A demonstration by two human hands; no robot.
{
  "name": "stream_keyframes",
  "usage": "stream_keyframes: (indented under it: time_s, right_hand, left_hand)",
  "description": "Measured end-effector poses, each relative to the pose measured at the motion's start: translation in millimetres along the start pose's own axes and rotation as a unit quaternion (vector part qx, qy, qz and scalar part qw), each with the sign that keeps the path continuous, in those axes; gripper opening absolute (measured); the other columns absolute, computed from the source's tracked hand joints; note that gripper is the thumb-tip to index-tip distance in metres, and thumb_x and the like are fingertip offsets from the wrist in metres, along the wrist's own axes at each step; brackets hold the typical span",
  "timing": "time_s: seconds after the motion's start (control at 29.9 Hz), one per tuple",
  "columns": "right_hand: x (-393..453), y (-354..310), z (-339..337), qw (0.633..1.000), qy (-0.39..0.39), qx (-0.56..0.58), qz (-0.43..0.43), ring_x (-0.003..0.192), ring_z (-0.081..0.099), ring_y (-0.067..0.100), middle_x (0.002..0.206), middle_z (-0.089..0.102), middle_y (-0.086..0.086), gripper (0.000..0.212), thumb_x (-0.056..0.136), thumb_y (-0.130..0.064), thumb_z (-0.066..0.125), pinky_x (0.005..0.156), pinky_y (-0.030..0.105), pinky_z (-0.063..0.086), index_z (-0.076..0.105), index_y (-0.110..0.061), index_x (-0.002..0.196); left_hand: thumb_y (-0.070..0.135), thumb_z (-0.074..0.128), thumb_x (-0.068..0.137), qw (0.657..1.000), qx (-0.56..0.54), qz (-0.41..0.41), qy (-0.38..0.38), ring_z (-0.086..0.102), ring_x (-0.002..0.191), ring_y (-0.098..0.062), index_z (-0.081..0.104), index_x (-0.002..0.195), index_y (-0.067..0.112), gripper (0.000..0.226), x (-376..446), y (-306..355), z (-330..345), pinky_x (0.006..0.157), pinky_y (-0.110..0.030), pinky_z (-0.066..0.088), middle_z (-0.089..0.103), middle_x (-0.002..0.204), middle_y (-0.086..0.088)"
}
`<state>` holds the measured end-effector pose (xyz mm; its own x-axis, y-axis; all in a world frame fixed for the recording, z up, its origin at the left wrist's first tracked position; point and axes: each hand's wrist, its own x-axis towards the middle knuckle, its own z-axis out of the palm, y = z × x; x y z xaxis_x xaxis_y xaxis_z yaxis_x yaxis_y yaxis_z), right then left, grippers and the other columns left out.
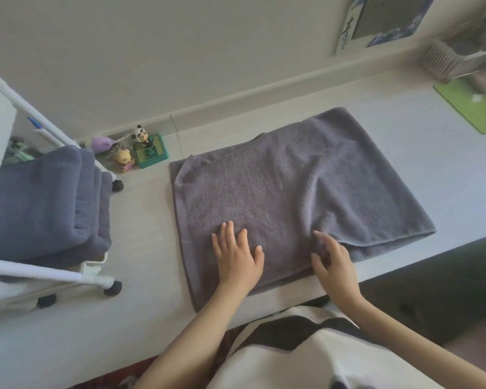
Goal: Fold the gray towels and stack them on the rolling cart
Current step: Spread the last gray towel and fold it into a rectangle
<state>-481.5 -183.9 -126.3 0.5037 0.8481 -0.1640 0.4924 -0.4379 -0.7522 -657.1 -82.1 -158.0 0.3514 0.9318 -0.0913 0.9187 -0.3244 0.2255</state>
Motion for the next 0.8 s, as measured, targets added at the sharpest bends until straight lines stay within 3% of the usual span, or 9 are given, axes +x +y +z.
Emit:
stream_keyframes:
  time_s: [0.03,0.13,0.2,0.27,0.4,0.5,0.57,0.64,0.8]
  right_hand:
    - [2.3,-0.7,-2.0,0.999,0.021,0.028,0.019,0.088,0.052,0.014,0.102,0.045,-0.009,0.048,0.088,-0.014,0.061,0.081,0.027,0.04,0.047,-0.029,0.131]
    - [11.9,1.7,-8.1,0.984,0.081,0.129,0.089,0.09,0.047,-0.005,0.118,0.039,-0.004,0.054,0.089,-0.022,0.06,0.084,0.025,0.038,0.037,-0.036,0.136]
    - [21.7,6.7,-15.3,0.97,0.122,0.17,0.126,0.101,0.052,0.005,0.129,0.039,-0.003,0.054,0.09,-0.029,0.059,0.089,0.036,0.046,0.031,-0.044,0.134]
    - [33.5,14.9,-27.7,0.954,0.16,0.19,0.166,0.119,0.048,0.024,0.141,0.035,-0.002,0.055,0.09,-0.034,0.057,0.1,0.044,0.044,0.028,-0.046,0.135]
    - [59.7,34.5,-63.9,0.899,0.231,0.269,0.256,0.125,0.042,0.021,0.143,0.036,0.003,0.054,0.091,-0.037,0.055,0.102,0.041,0.039,0.026,-0.044,0.136]
    - [76.7,36.7,-84.3,0.89,0.235,0.287,0.266,0.131,0.037,0.022,0.149,0.03,0.0,0.058,0.091,-0.036,0.057,0.104,0.043,0.039,0.024,-0.042,0.139]
    - [86.1,43.4,-97.6,0.89,0.232,0.274,0.28,0.129,0.04,0.026,0.149,0.029,0.003,0.06,0.092,-0.03,0.057,0.104,0.043,0.041,0.024,-0.04,0.141]
    - [93.7,50.4,-112.7,0.896,0.224,0.259,0.283,0.122,0.047,0.028,0.146,0.033,0.005,0.057,0.094,-0.018,0.053,0.099,0.043,0.045,0.027,-0.041,0.139]
    - [98.3,64.4,-129.8,0.929,0.229,0.18,0.229,0.088,0.055,0.027,0.109,0.048,0.008,0.05,0.091,0.0,0.041,0.072,0.036,0.05,0.035,-0.033,0.128]
  left_hand:
    - [0.042,0.04,0.08,1.0,-0.012,0.01,0.018,0.039,0.132,-0.04,0.059,0.117,0.006,0.055,6.6,6.9,0.1,0.109,-0.057,0.026,0.044,0.139,-0.024]
    - [0.045,0.037,0.084,0.998,0.009,0.064,0.009,0.03,0.138,-0.038,0.045,0.138,0.01,0.065,19.0,21.3,7.4,0.113,-0.055,0.016,0.033,0.148,-0.023]
    - [0.047,0.037,0.083,0.996,0.044,0.081,-0.017,0.031,0.138,-0.037,0.043,0.141,0.016,0.067,20.3,20.8,16.9,0.111,-0.057,0.014,0.033,0.15,-0.019]
    - [0.045,0.039,0.078,0.997,0.029,0.073,-0.013,0.034,0.136,-0.038,0.054,0.13,0.013,0.063,21.5,19.4,20.2,0.11,-0.06,0.016,0.039,0.146,-0.019]
    - [0.041,0.038,0.074,0.998,-0.012,0.047,0.037,0.043,0.127,-0.045,0.062,0.101,0.006,0.05,39.3,41.9,10.2,0.104,-0.066,0.027,0.05,0.132,-0.027]
    - [0.044,0.033,0.083,0.996,-0.021,0.085,0.034,0.026,0.138,-0.044,0.049,0.132,0.007,0.063,49.9,60.6,7.0,0.113,-0.056,0.012,0.031,0.147,-0.026]
    - [0.05,0.029,0.086,0.993,0.013,0.116,-0.002,0.018,0.142,-0.041,0.033,0.146,0.016,0.069,51.0,69.7,15.9,0.114,-0.056,0.005,0.021,0.154,-0.021]
    - [0.054,0.029,0.086,0.988,0.076,0.133,-0.024,0.022,0.14,-0.042,0.031,0.147,0.021,0.069,50.3,74.9,26.4,0.111,-0.063,0.01,0.025,0.154,-0.018]
    - [0.058,0.029,0.086,0.984,0.113,0.127,-0.047,0.025,0.139,-0.044,0.031,0.147,0.024,0.07,49.8,71.5,29.5,0.107,-0.065,0.011,0.028,0.152,-0.018]
